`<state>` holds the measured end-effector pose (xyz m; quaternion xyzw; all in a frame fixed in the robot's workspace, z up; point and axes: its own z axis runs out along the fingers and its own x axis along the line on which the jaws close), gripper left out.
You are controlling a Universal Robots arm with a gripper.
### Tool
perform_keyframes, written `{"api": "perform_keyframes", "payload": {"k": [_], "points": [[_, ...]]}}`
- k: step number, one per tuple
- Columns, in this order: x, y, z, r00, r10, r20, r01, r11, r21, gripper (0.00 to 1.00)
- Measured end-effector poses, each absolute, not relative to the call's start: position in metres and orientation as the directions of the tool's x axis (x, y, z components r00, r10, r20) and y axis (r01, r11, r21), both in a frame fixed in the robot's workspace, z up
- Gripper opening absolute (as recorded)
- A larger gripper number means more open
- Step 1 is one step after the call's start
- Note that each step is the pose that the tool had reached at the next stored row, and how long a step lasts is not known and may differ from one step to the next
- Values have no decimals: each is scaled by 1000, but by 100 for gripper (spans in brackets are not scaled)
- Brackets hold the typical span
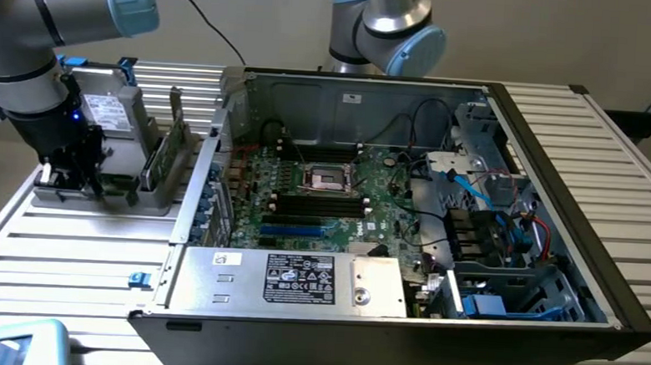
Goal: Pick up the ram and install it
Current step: 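Pick up the ram and move it above insertion slot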
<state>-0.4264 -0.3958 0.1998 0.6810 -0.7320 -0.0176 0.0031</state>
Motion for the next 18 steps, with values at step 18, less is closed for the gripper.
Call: {"api": "perform_keyframes", "payload": {"k": [18], "points": [[-427,-396,273,-68,-998,-19,-997,67,30,13]]}}
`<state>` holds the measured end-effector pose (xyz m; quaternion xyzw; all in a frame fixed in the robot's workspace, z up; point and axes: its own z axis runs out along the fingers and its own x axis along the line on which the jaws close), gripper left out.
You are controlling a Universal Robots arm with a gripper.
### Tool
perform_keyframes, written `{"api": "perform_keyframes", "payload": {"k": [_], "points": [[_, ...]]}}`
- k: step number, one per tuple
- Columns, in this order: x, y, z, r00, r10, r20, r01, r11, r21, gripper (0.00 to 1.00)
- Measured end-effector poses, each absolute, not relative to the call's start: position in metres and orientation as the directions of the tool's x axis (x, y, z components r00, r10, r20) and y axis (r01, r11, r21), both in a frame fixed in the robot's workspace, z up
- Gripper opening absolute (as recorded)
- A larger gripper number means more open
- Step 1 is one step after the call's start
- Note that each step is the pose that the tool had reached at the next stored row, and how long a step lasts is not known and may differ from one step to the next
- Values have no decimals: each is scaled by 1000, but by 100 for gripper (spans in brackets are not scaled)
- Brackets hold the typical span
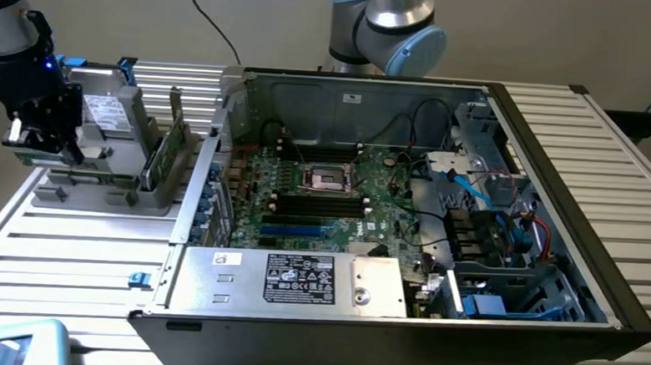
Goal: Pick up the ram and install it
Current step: 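Pick up the ram and move it above insertion slot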
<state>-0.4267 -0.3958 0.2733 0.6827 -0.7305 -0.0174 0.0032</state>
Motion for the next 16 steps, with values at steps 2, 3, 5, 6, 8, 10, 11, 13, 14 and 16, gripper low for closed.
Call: {"api": "perform_keyframes", "payload": {"k": [2,3,5,6,8,10,11,13,14,16], "points": [[-427,-396,282,-68,-998,-19,-997,67,30,13],[-427,-396,287,-68,-998,-19,-997,67,30,13],[-427,-396,296,-68,-998,-19,-997,67,30,13],[-427,-396,300,-68,-998,-19,-997,67,30,13],[-427,-396,309,-68,-998,-18,-997,67,30,13],[-427,-396,319,-68,-998,-17,-997,67,30,13],[-427,-396,323,-68,-998,-17,-997,67,30,13],[-427,-396,332,-68,-998,-17,-997,67,30,13],[-426,-396,337,-68,-998,-16,-997,67,30,13],[-424,-396,346,-68,-998,-16,-997,67,30,13]]}}
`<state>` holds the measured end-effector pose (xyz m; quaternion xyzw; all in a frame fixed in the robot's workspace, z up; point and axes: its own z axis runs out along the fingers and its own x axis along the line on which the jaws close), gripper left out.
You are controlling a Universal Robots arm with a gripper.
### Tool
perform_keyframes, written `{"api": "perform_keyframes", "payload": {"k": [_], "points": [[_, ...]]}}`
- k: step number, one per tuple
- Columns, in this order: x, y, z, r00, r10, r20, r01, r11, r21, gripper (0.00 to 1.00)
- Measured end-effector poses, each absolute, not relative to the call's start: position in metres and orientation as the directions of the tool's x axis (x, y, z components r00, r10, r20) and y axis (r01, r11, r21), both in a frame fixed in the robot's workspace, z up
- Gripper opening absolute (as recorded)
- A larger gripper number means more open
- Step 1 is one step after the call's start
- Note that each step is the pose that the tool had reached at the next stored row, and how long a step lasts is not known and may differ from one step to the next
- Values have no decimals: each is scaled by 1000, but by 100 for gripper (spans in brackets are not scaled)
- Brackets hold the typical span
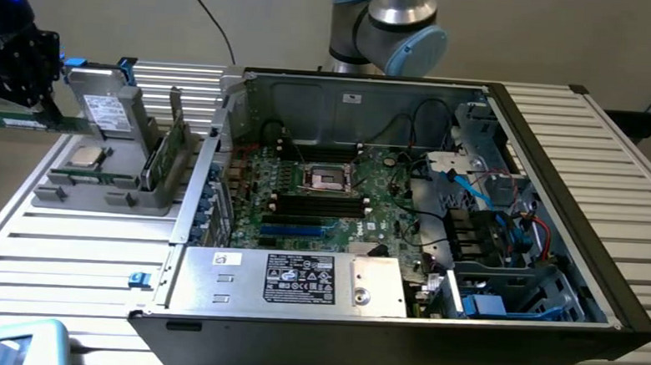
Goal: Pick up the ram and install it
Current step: 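Pick up the ram and move it above insertion slot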
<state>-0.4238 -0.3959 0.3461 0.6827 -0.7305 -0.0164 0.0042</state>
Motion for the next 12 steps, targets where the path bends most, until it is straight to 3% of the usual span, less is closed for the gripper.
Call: {"api": "perform_keyframes", "payload": {"k": [12], "points": [[-377,-398,399,-68,-998,-17,-997,67,30,13]]}}
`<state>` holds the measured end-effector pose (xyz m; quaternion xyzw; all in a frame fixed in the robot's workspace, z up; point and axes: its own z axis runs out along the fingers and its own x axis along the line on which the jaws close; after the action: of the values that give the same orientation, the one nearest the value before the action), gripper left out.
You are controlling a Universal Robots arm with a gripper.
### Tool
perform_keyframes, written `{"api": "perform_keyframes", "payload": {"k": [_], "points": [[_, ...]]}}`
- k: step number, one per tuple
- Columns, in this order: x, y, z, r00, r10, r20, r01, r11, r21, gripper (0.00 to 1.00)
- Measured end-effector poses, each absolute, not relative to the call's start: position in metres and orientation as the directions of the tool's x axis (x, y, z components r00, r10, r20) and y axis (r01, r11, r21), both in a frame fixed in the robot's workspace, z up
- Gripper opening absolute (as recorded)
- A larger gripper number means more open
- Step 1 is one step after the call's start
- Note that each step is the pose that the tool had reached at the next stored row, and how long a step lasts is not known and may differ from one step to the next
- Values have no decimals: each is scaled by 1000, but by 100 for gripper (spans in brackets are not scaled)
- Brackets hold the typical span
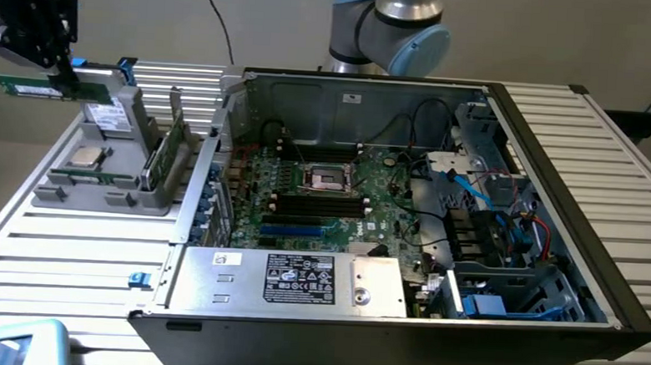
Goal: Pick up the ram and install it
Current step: 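Pick up the ram and move it above insertion slot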
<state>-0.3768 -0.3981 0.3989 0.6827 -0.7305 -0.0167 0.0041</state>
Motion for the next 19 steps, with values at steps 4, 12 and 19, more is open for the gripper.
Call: {"api": "perform_keyframes", "payload": {"k": [4,12,19], "points": [[-359,-398,409,-68,-998,-17,-997,67,31,13],[-322,-398,421,-68,-998,-17,-997,67,32,13],[-291,-398,425,-68,-998,-16,-997,67,34,13]]}}
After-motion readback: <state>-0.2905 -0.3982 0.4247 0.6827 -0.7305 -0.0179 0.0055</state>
